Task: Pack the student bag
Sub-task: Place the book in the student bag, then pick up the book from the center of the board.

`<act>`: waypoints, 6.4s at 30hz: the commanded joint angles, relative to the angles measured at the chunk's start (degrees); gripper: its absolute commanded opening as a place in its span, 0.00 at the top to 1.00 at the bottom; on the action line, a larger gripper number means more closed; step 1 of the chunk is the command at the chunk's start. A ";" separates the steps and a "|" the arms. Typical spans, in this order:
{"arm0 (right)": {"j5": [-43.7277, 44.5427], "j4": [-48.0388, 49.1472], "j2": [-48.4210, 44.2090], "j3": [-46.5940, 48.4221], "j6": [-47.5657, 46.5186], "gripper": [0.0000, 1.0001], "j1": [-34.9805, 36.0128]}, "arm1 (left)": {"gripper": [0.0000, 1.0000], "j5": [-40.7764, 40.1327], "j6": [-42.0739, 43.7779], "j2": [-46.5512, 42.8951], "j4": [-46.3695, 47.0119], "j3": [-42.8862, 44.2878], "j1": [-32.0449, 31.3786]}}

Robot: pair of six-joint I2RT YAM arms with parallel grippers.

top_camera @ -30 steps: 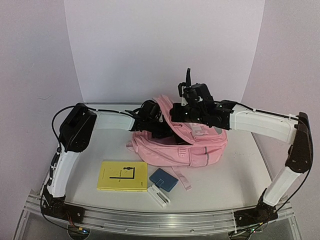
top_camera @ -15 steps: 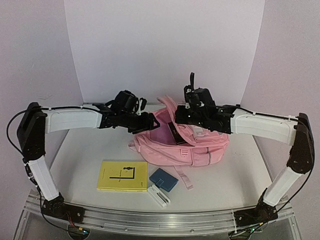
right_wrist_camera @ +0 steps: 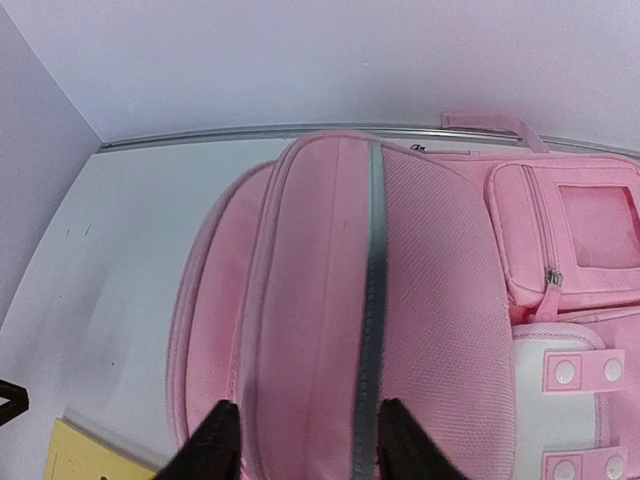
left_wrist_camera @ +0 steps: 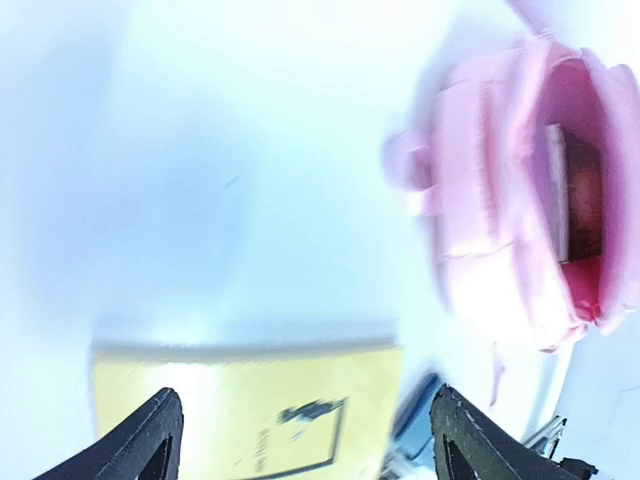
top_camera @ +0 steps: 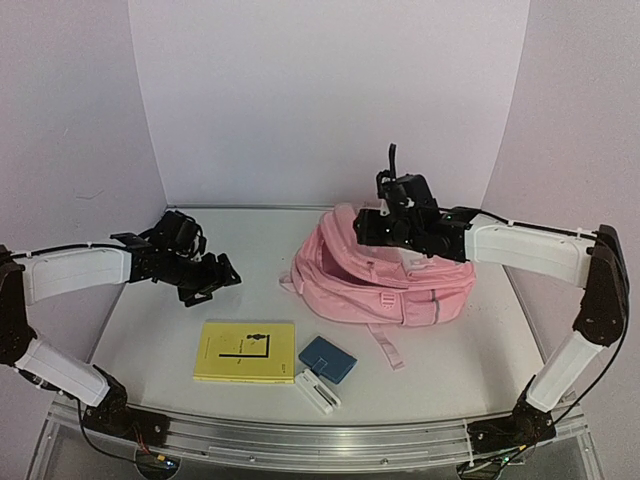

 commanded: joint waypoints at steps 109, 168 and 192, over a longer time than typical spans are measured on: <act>-16.37 12.30 -2.22 -29.35 46.39 0.47 18.21 | 0.50 13.28 -10.93 14.14 11.80 -10.75 -9.62; -44.92 38.93 -24.76 -24.35 36.74 1.00 1.54 | 0.00 25.97 1.06 -17.53 16.40 -2.07 -9.10; -38.96 32.96 -25.07 -28.48 30.35 0.60 0.40 | 1.00 23.93 -8.74 -24.55 29.04 -9.50 -8.18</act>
